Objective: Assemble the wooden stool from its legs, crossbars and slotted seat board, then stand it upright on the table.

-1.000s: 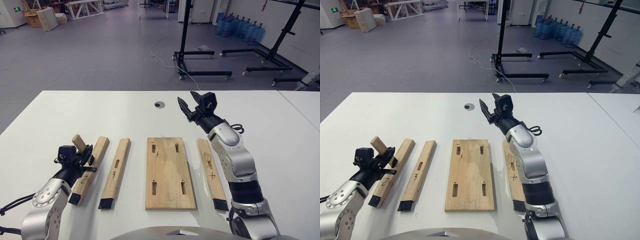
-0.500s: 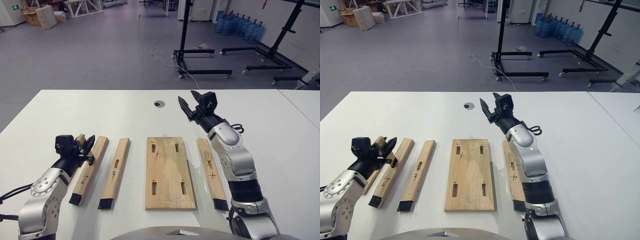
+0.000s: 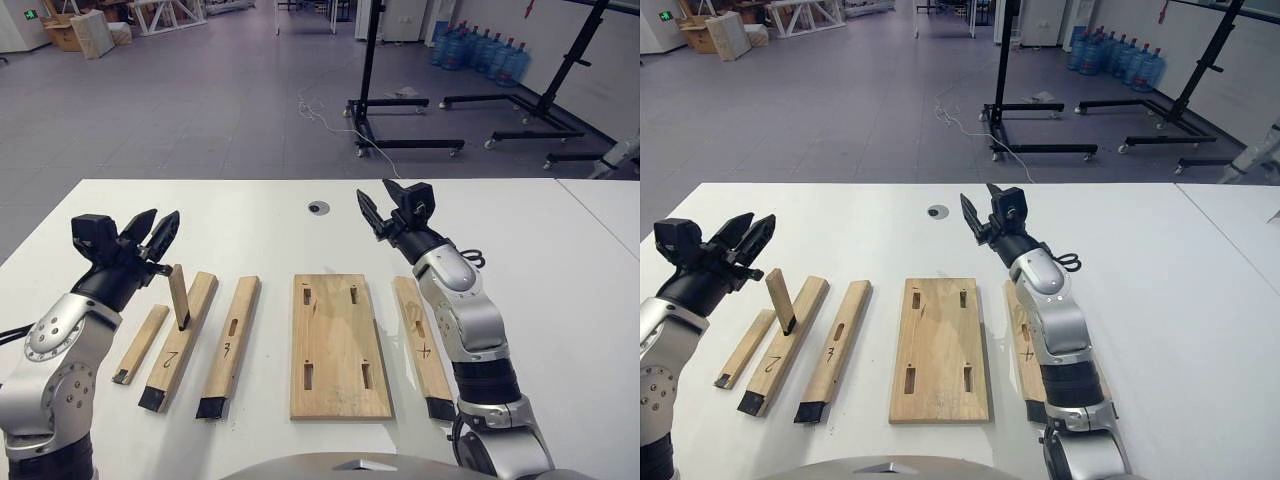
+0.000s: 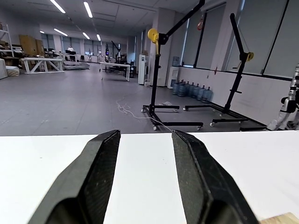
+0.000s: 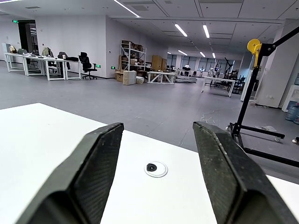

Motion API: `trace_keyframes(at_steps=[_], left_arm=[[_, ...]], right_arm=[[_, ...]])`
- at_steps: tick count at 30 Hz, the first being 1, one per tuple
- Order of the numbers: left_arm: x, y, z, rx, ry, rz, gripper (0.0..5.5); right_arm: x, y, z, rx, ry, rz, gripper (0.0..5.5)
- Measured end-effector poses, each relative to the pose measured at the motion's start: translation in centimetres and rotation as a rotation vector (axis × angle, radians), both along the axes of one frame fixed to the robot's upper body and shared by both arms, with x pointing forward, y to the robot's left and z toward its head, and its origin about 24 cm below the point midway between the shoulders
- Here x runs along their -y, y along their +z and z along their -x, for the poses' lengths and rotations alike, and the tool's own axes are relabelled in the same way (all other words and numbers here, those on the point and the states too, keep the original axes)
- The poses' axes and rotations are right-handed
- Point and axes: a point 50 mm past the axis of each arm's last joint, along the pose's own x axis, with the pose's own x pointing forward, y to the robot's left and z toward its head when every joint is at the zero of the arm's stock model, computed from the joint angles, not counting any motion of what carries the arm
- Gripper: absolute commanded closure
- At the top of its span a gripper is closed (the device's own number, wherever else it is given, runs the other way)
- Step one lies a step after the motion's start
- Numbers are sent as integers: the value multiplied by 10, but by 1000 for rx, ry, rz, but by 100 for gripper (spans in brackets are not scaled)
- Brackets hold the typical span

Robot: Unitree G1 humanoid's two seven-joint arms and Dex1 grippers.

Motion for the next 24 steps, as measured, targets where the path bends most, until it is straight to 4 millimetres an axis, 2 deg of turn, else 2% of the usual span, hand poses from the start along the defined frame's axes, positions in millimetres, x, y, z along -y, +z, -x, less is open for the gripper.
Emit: trace_keyframes(at_steps=[4, 9, 11, 14, 15, 18, 19, 24], left_arm=[[6, 13, -10, 12, -5, -37, 350], [26, 47, -25, 107, -80, -75, 350], [28, 48, -34, 96, -86, -72, 350], [27, 40, -40, 45, -83, -74, 350], [26, 30, -39, 5, -81, -78, 350], [19, -25, -33, -222, -62, -84, 350], [21, -34, -31, -228, -72, -85, 350], [20, -42, -33, -155, -85, -135, 350]], right_arm=[[-1, 1, -1, 8, 1, -6, 276], [-3, 2, -3, 15, -3, -20, 276], [-3, 1, -4, 17, -9, -24, 276], [-4, 2, -4, 21, -10, -27, 276], [-4, 2, -4, 21, -10, -27, 276], [-4, 2, -4, 22, -11, -26, 276], [-3, 2, -4, 21, -11, -24, 276], [-3, 2, -4, 21, 1, -23, 276]])
